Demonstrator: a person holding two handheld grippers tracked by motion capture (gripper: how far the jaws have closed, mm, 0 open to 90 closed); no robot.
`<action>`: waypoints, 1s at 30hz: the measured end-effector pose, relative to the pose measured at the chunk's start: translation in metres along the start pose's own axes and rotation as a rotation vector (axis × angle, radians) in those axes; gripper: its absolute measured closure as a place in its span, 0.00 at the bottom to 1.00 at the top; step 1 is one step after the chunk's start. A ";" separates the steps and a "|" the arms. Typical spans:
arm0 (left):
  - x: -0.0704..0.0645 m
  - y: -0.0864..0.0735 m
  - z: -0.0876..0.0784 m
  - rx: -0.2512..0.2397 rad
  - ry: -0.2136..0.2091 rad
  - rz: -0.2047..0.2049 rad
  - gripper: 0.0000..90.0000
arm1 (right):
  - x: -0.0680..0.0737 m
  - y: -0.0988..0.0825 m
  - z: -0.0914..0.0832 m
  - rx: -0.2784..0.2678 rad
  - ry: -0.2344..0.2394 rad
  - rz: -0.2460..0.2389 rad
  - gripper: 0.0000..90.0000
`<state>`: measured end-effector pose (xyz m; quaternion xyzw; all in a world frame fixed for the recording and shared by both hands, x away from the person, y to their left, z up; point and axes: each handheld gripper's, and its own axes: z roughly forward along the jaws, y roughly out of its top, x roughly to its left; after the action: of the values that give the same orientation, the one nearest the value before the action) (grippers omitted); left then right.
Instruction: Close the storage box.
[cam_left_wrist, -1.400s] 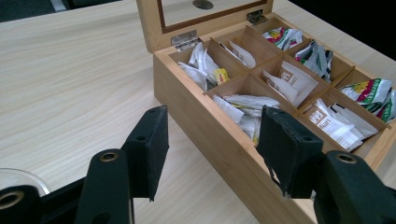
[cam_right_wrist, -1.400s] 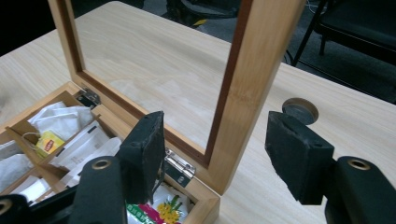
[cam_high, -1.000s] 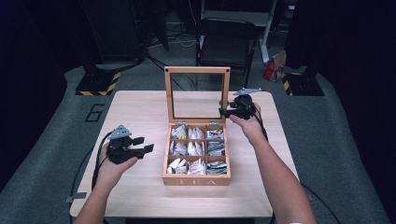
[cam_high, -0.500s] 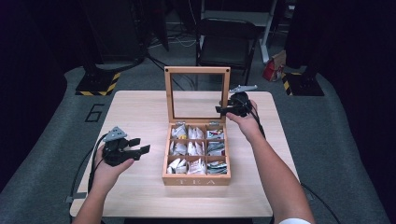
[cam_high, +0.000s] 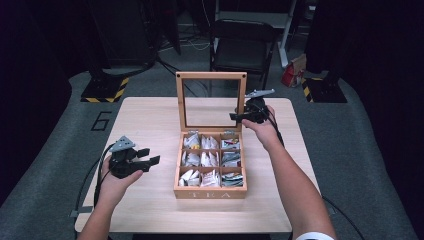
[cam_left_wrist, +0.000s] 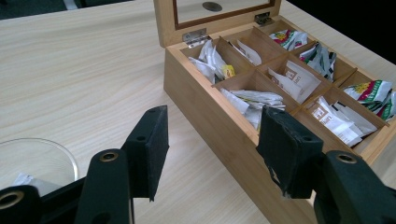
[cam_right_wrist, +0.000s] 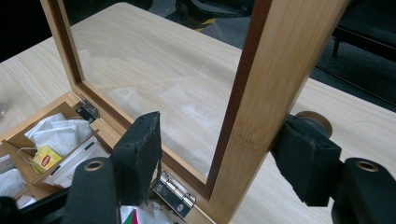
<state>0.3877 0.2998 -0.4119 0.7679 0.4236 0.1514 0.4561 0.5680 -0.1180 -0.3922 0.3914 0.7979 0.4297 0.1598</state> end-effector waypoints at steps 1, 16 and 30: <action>0.000 0.000 0.000 -0.001 0.001 -0.001 0.48 | 0.000 0.000 -0.001 0.003 0.000 0.003 0.41; -0.001 0.002 0.003 0.003 0.001 0.008 0.48 | -0.003 -0.004 -0.016 -0.006 0.002 0.029 0.69; -0.004 0.012 0.010 0.000 -0.008 0.017 0.48 | 0.005 -0.012 -0.027 -0.030 0.009 -0.003 0.71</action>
<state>0.3975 0.2881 -0.4063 0.7722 0.4151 0.1524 0.4563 0.5427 -0.1332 -0.3861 0.3858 0.7926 0.4431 0.1628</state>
